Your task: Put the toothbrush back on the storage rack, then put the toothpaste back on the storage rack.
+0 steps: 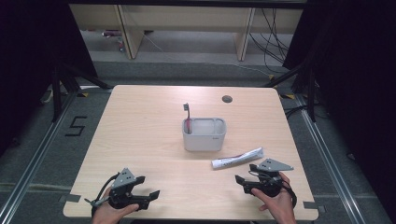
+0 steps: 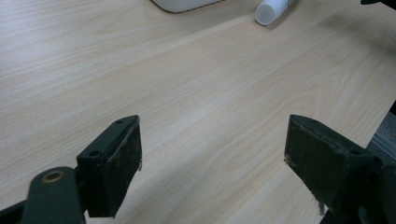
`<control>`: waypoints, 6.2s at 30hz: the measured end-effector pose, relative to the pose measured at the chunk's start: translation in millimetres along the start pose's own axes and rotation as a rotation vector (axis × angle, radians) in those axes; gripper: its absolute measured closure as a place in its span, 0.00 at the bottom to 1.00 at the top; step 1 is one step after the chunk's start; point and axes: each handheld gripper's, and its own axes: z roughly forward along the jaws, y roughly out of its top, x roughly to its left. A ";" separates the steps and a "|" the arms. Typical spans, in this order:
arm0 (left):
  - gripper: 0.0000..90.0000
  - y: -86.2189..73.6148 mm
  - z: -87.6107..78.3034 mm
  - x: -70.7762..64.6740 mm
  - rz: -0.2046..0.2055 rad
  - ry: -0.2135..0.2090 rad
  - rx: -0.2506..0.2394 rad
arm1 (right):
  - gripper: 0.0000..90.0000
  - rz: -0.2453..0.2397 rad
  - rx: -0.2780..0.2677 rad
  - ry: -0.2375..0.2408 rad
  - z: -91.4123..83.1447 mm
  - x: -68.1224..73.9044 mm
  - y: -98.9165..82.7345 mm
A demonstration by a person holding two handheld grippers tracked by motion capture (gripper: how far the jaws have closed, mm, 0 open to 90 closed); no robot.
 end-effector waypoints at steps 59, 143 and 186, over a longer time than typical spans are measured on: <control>0.21 -4.1 -1.7 -2.7 -0.006 0.005 0.000 | 0.55 -0.012 0.094 0.032 76.6 0.4 62.0; 0.24 -5.4 1.3 -11.1 0.037 -0.019 0.020 | 0.98 -0.256 0.298 0.133 10.1 30.3 5.6; 0.24 -5.7 2.7 -10.6 0.034 -0.009 0.034 | 0.93 -0.135 0.330 -0.015 -47.0 -21.4 -21.1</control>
